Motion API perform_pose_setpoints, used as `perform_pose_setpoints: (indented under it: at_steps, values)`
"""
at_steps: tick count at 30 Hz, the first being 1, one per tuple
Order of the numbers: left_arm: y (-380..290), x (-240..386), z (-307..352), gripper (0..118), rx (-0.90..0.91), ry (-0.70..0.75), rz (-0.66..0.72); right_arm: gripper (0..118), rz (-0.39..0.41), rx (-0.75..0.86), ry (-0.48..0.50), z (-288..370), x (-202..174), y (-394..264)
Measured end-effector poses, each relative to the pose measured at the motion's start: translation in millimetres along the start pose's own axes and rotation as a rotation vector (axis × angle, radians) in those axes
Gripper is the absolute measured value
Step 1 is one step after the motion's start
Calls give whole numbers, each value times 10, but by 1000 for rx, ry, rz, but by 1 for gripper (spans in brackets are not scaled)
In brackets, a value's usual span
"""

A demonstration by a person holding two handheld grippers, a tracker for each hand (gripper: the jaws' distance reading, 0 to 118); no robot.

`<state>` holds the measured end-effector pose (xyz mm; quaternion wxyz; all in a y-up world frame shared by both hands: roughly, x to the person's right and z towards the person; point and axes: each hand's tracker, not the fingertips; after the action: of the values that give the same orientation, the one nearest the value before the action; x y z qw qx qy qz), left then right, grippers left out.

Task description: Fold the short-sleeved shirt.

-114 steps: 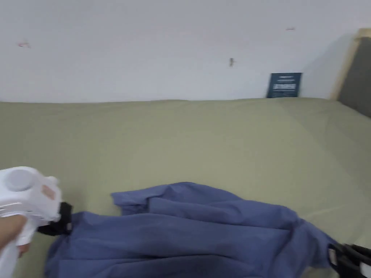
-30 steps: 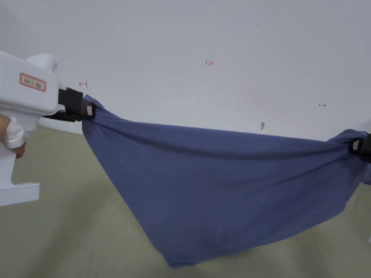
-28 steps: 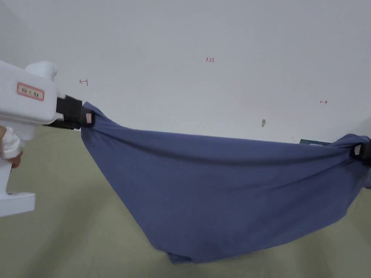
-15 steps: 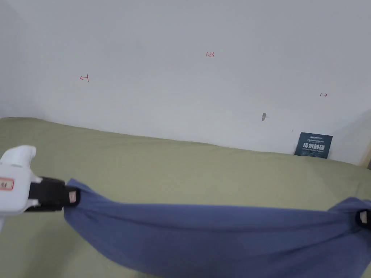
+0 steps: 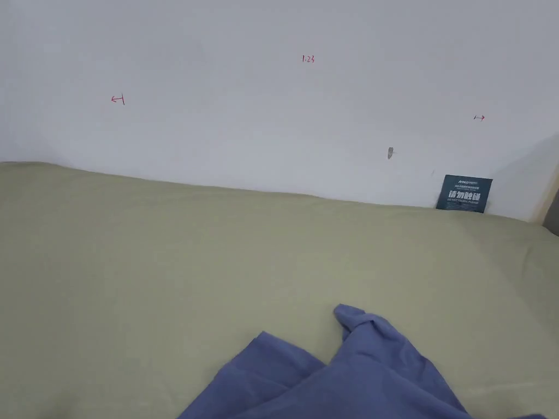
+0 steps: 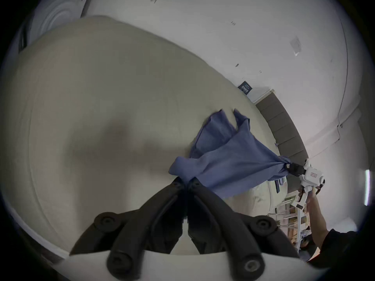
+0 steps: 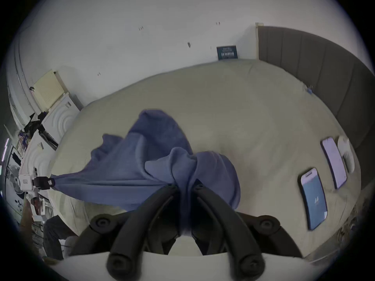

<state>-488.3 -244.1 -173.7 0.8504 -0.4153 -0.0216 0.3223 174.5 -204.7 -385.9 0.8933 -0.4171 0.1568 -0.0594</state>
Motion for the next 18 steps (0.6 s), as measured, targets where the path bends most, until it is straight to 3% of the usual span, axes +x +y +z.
perform_pose_setpoints:
  at_steps: [10, 11, 12, 13, 14, 15, 16, 18]
  values:
    - [-425, -213, -48, 2, -44, 41, 42, 13, 3, -116, -55, -133, 29, -424]
    - [-445, -226, -58, 1, -47, 38, 46, 18, 2, -116, -57, -133, 21, -433]
    - [-453, -219, -75, 6, -56, 40, 51, 39, 3, -121, -70, -118, -16, -433]
    - [-456, -210, -81, 21, -63, 38, 45, 65, 6, -121, -74, -110, -20, -432]
    - [-454, -170, -88, 57, -75, 72, 34, 73, 1, -127, -86, -94, -24, -427]
    - [-452, -167, -97, 99, -86, 119, 24, 73, -6, -128, -86, -60, -27, -423]
    - [-453, -143, -96, 106, -99, 141, 20, 73, -27, -115, -89, 37, -135, -398]
    - [-436, -77, 24, 105, -29, 116, 8, 73, -54, -98, -85, 182, -218, -355]
